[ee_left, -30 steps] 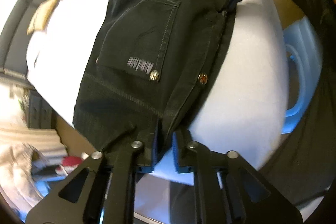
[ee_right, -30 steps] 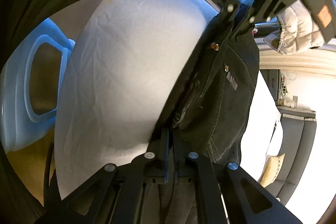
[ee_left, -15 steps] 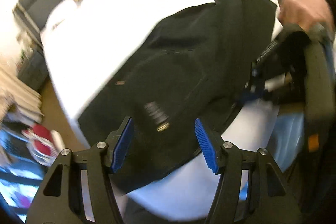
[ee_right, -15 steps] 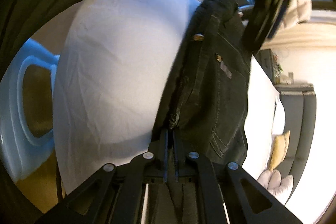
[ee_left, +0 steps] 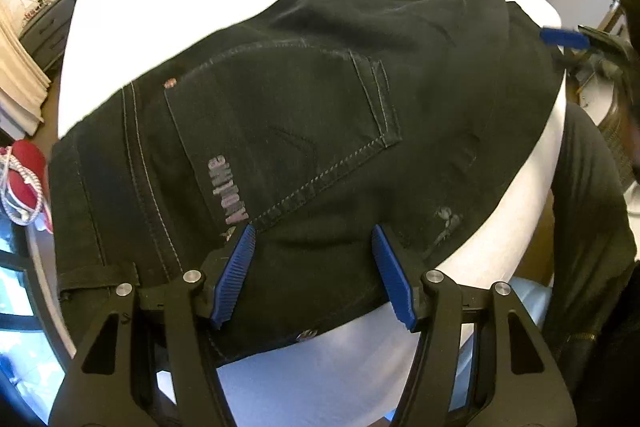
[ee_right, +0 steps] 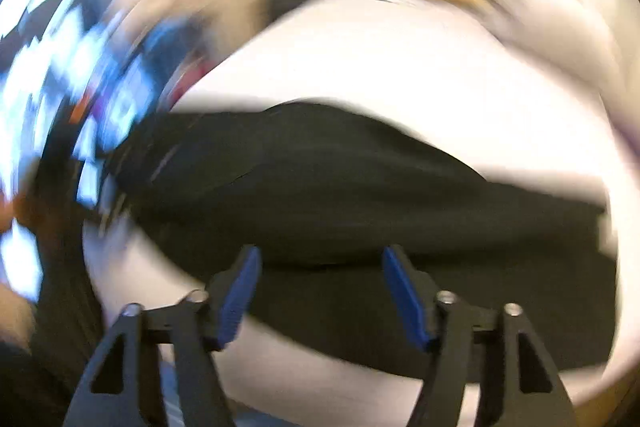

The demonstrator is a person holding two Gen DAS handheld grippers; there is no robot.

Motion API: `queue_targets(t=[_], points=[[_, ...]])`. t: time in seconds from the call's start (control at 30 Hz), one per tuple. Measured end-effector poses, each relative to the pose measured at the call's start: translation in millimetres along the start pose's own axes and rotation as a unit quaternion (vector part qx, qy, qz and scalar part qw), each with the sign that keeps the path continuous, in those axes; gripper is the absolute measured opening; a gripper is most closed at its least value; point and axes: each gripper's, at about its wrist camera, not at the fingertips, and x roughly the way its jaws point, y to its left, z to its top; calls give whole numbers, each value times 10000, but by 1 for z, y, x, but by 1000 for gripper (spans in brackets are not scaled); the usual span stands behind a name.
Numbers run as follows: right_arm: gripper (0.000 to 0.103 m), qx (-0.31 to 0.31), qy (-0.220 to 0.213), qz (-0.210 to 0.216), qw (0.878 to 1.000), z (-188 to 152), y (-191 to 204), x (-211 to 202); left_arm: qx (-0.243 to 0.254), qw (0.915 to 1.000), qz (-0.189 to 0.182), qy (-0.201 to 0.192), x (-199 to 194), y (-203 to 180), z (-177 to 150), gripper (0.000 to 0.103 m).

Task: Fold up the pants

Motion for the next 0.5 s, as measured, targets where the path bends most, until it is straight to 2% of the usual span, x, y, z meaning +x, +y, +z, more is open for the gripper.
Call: queue_targets(t=[0.03,0.07,0.1,0.13,0.2,0.27,0.33,0.37,0.4,0.5], points=[[65,500,-115,83,9986,4,-26,-7,-23,10000,20,7,0,-5,3,60],[65,1216,-337,237,9917,9,-63,-17,-90,9999,22,51,2,-5,3,60],[65,1817,-560,355,9811,11,-95,-25,-165,9998,17,90,4,-7,2,61],[65,2486,-829,464,9639,10,-133,-32,-262,9996,-15,122,5,-5,2,61],[65,3586,-1218,740,9225,2,-196,-35,-525,9984,-125,157,8,0,2,62],[65,4728,-1474,937,8637,-16,-253,-27,-708,9972,-172,192,10,3,4,62],[65,5330,-1650,1082,8228,-29,-286,-15,-737,9970,-114,216,10,4,3,63],[65,5480,-1691,1136,8113,-32,-297,-7,-720,9971,-53,230,11,1,3,63],[65,5561,-1663,1139,8063,-32,-302,1,-714,9972,-9,240,12,-1,4,64],[64,5673,-1320,1315,8022,-24,-302,36,-753,9968,56,265,13,-4,5,66]])
